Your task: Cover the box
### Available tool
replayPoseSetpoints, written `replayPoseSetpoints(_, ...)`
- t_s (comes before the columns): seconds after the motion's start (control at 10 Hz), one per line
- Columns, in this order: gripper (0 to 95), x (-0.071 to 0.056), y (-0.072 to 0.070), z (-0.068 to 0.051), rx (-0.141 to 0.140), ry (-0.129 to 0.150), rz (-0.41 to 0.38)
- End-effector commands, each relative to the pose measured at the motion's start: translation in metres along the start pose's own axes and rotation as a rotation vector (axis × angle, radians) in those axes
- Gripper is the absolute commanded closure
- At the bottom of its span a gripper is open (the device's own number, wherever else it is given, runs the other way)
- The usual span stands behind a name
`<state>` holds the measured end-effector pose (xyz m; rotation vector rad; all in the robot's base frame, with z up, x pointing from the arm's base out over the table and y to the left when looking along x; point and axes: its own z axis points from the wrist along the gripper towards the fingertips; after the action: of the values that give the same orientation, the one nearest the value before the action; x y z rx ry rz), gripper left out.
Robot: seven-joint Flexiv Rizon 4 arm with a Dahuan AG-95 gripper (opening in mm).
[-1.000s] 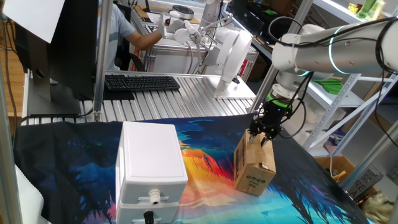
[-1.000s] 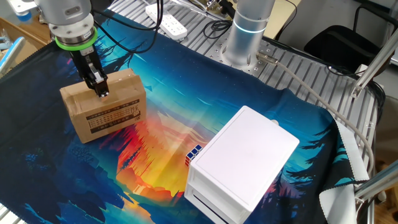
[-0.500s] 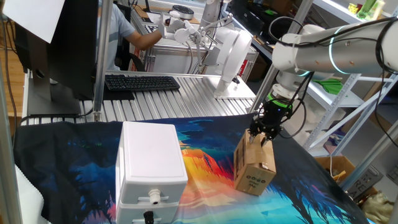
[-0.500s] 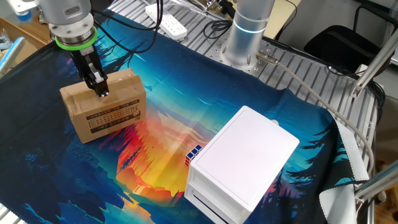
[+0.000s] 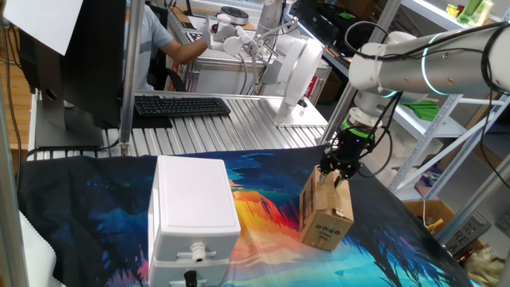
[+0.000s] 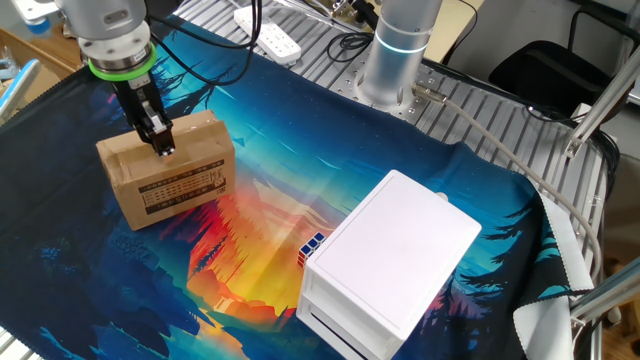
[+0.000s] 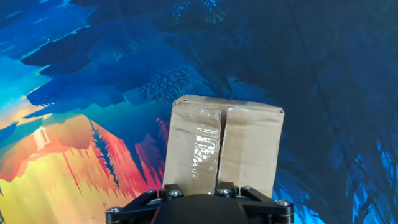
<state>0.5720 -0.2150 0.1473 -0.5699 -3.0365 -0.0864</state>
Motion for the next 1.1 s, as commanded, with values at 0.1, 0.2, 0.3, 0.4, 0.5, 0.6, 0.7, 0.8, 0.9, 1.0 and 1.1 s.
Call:
replayPoseSetpoints(0.1, 57.0, 0.000, 0.000, 0.000, 0.000, -0.001, -0.001)
replayPoseSetpoints(0.2, 57.0, 0.001, 0.005, 0.001, 0.001, -0.001, 0.005)
replayPoseSetpoints(0.3, 57.0, 0.002, 0.010, 0.001, 0.003, -0.002, 0.014)
replayPoseSetpoints(0.4, 57.0, 0.007, 0.022, 0.002, 0.019, -0.010, 0.031)
replayPoseSetpoints(0.5, 57.0, 0.010, 0.027, 0.001, 0.028, -0.013, 0.033)
replayPoseSetpoints(0.6, 38.0, 0.009, 0.024, 0.000, 0.031, -0.014, 0.015)
replayPoseSetpoints(0.7, 38.0, 0.008, 0.021, -0.001, 0.032, -0.012, 0.006)
replayPoseSetpoints(0.8, 38.0, 0.007, 0.018, -0.002, 0.034, -0.010, -0.003)
replayPoseSetpoints(0.9, 38.0, 0.008, 0.012, -0.007, 0.050, -0.010, -0.022)
replayPoseSetpoints(1.0, 38.0, 0.009, 0.009, -0.012, 0.055, -0.008, -0.027)
replayPoseSetpoints(1.1, 38.0, 0.010, 0.004, -0.020, 0.050, 0.002, -0.031)
